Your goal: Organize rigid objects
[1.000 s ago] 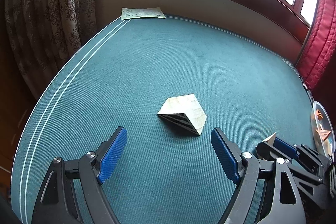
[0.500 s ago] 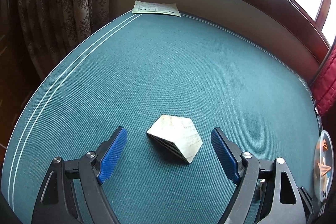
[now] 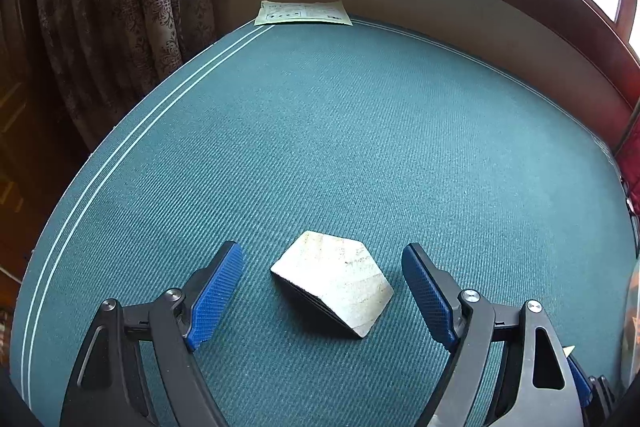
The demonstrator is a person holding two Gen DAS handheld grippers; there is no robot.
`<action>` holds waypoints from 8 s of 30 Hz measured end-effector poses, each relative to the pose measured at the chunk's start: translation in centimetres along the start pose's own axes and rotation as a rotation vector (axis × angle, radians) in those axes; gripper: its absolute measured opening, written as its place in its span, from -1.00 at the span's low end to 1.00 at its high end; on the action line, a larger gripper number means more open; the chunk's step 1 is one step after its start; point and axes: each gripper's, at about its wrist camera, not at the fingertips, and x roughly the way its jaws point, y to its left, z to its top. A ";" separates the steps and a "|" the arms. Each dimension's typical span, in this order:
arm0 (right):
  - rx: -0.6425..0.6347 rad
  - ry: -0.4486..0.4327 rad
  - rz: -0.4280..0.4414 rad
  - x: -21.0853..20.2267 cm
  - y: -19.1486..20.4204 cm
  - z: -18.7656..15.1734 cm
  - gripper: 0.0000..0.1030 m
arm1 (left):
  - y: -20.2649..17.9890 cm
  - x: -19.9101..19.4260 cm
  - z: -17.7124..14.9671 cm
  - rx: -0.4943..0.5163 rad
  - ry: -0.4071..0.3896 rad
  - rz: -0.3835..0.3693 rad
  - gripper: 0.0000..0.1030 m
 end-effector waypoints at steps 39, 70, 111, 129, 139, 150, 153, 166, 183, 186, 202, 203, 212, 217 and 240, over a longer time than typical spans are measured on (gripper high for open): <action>0.013 0.008 -0.002 0.4 -0.4 0.2 -0.35 | 1.1 -0.5 -1.2 0.138 -0.062 -0.071 -0.40; 0.060 -0.051 -0.080 -2.8 -1.4 -0.6 -0.35 | -1.1 -3.8 -3.1 0.182 -0.098 -0.180 -0.40; 0.306 -0.274 -0.361 -15.7 -13.9 -2.4 -0.35 | -10.6 -10.0 -6.8 0.397 -0.102 -0.330 -0.40; 0.378 -0.288 -0.447 -17.5 -19.4 -2.9 -0.34 | -16.1 -11.8 -8.2 0.506 -0.096 -0.385 -0.40; 0.382 -0.306 -0.463 -18.8 -20.4 -3.6 0.06 | -20.4 -13.4 -8.7 0.570 -0.081 -0.466 -0.40; 0.397 -0.307 -0.471 -20.1 -21.6 -4.5 0.06 | -27.0 -15.5 -9.1 0.653 -0.083 -0.573 -0.40; 0.402 -0.311 -0.476 -20.4 -21.8 -4.5 0.06 | -28.6 -15.7 -9.4 0.674 -0.084 -0.589 -0.40; 0.430 -0.337 -0.487 -21.4 -22.8 -4.2 0.06 | -33.2 -15.3 -9.9 0.722 -0.060 -0.640 -0.40; 0.439 -0.337 -0.489 -21.3 -22.9 -4.1 0.06 | -36.7 -13.9 -9.9 0.733 -0.021 -0.679 -0.04; 0.447 -0.336 -0.492 -21.3 -23.1 -4.1 0.22 | -35.9 -13.7 -9.4 0.692 -0.036 -0.633 0.46; 0.433 -0.325 -0.511 -21.5 -22.3 -4.4 0.82 | -32.8 -14.6 -9.3 0.690 -0.116 -0.523 0.81; 0.428 -0.321 -0.515 -21.6 -22.1 -4.5 0.87 | -32.6 -14.7 -9.4 0.692 -0.122 -0.514 0.83; 0.424 -0.289 -0.560 -21.7 -21.3 -5.0 0.99 | -30.9 -15.0 -10.2 0.694 -0.134 -0.457 0.96; 0.419 -0.299 -0.556 -21.9 -20.7 -5.5 0.99 | -29.8 -15.3 -10.7 0.695 -0.145 -0.422 1.00; 0.283 -0.281 -0.699 -22.3 -17.7 -7.2 0.99 | -27.3 -14.3 -11.5 0.692 -0.097 -0.314 1.00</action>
